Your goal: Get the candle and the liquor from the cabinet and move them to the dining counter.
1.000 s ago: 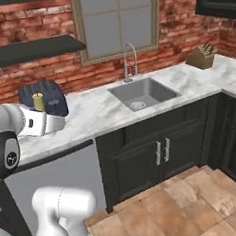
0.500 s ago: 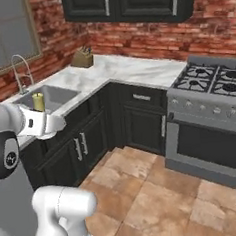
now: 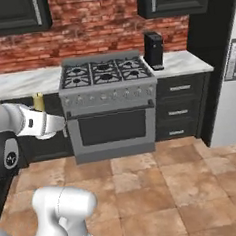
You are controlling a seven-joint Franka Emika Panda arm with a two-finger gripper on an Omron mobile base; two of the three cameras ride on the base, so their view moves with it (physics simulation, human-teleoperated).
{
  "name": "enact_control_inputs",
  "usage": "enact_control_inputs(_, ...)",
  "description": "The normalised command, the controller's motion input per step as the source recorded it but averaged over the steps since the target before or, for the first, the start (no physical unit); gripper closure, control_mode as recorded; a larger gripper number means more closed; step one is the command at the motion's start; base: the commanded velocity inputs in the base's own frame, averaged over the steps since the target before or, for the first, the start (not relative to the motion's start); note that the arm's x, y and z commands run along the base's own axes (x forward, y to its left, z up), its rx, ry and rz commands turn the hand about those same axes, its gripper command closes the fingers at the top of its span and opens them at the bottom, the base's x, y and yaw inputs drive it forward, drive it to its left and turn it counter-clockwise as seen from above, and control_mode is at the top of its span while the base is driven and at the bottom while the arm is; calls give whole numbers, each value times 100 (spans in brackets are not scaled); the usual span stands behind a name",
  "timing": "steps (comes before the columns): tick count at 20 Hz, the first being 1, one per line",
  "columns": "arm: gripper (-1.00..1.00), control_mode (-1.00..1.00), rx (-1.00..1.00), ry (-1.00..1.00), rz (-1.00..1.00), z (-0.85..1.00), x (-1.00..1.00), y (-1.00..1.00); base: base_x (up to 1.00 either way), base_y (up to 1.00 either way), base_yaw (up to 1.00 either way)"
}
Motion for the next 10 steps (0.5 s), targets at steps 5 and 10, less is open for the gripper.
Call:
enact_control_inputs(5,100,100,0,0,0,0,0,0,0,1,-100)
enact_control_inputs(10,100,100,0,0,0,0,0,0,0,2,-100)
